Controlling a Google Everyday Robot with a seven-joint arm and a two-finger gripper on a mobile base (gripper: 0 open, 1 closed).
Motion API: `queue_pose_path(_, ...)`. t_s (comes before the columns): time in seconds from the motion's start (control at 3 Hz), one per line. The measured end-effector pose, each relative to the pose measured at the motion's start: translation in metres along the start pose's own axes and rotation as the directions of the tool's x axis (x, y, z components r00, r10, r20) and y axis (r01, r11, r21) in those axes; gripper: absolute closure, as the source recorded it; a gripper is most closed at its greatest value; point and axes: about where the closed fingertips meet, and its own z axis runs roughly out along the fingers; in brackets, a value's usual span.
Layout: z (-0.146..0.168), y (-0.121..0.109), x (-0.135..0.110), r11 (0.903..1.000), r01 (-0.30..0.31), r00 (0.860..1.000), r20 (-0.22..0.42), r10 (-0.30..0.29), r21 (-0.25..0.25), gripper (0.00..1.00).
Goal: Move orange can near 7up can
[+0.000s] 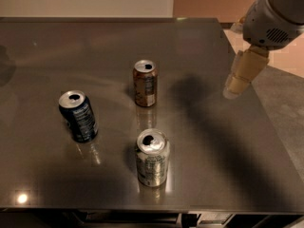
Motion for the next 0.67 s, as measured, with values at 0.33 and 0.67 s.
queue_pose_path(0.33, 0.011, -0.012, -0.009, 1.0, -0.008, 0.999, 0.034, 0.007, 0.005, 0.0)
queue_pose_path(0.67, 0.023, -0.023, -0.02, 0.9999, -0.016, 0.997, 0.082, 0.015, 0.001, 0.0)
